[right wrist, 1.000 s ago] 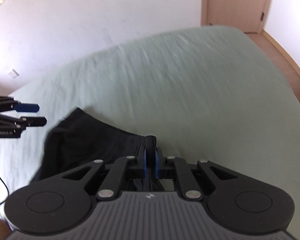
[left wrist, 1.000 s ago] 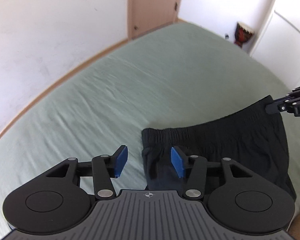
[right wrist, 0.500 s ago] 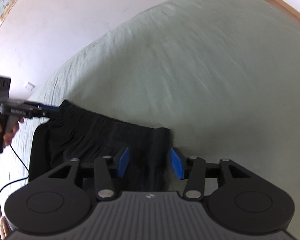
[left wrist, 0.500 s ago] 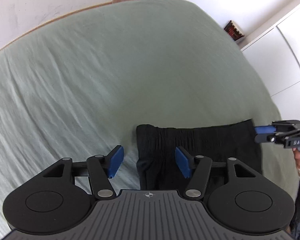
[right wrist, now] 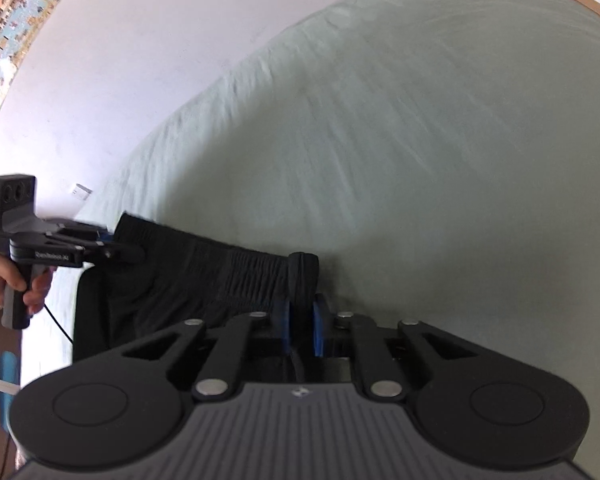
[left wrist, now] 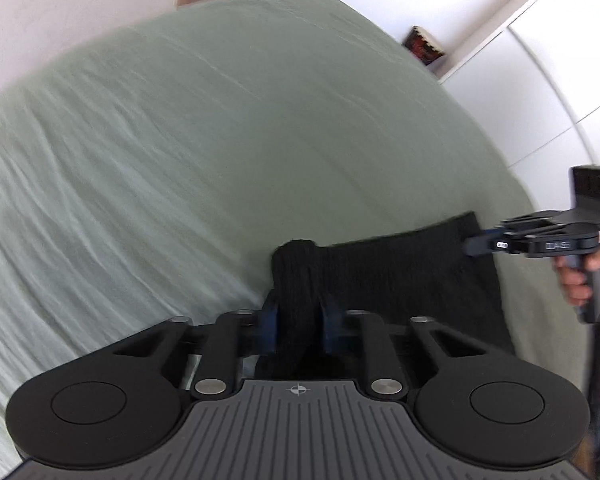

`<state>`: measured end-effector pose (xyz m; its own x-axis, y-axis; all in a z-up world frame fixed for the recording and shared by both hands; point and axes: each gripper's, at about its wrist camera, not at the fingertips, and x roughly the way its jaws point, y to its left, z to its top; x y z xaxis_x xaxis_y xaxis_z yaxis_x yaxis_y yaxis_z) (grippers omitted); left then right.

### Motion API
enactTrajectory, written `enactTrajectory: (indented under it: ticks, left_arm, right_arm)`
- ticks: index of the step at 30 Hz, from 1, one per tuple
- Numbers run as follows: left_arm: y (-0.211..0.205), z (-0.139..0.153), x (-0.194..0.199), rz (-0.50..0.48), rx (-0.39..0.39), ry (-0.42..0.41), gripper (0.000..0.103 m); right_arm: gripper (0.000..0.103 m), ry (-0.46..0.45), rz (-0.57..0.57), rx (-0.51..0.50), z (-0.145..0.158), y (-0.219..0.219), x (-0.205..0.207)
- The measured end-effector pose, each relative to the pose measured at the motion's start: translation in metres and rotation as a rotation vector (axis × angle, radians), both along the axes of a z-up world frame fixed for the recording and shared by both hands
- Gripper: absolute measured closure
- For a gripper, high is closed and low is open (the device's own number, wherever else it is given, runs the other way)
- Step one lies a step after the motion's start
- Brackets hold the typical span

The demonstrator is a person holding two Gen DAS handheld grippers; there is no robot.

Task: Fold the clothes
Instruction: 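Lift the waistband with both tools, flip the shorts over, and release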

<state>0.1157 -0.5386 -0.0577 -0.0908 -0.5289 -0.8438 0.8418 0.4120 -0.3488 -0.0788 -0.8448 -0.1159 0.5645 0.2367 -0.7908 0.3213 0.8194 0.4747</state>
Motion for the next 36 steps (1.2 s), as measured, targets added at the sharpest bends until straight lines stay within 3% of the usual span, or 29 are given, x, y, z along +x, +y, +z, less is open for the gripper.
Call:
enactTrajectory:
  ticks: [3,6,9,12,15,17,20,22,24,28,33,36]
  left_arm:
    - [-0.004,0.019,-0.009,-0.036,0.007,-0.094,0.086]
    - [-0.005,0.065,0.0,-0.004,-0.028,-0.202,0.086]
    - [-0.006,0.111,0.012,0.032,-0.069,-0.293,0.086]
    - [0.0,0.21,0.027,0.101,-0.187,-0.438,0.086]
    - [0.011,0.279,0.016,0.107,-0.267,-0.548,0.086]
    - [0.018,0.305,0.003,0.1,-0.288,-0.605,0.086]
    - [0.033,0.33,-0.029,0.076,-0.293,-0.698,0.086]
    - [0.034,0.315,-0.059,0.05,-0.267,-0.728,0.086]
    - [0.042,0.296,-0.081,0.022,-0.243,-0.741,0.086]
    - [0.073,0.207,-0.139,-0.027,-0.181,-0.686,0.086]
    - [0.108,0.084,-0.199,-0.081,-0.063,-0.565,0.086]
    - [0.117,0.034,-0.231,-0.107,-0.006,-0.5,0.086]
  right_arm:
    - [0.093,-0.026,0.021,-0.059,0.024,0.008,0.005]
    - [0.094,-0.039,0.028,-0.167,0.064,0.016,0.027]
    - [0.094,-0.11,0.019,-0.304,0.127,0.022,0.058]
    - [0.094,-0.222,0.0,-0.428,0.216,0.027,0.085]
    - [0.094,-0.326,-0.005,-0.498,0.289,0.036,0.088]
    - [0.094,-0.398,0.005,-0.533,0.336,0.049,0.078]
    - [0.094,-0.417,0.028,-0.553,0.351,0.063,0.059]
    - [0.094,-0.404,0.041,-0.557,0.346,0.071,0.043]
    - [0.094,-0.37,0.055,-0.544,0.32,0.081,0.024]
    - [0.094,-0.284,0.079,-0.497,0.251,0.104,-0.016]
    - [0.094,-0.105,0.11,-0.365,0.115,0.136,-0.083]
    - [0.094,-0.025,0.118,-0.317,0.065,0.151,-0.114]
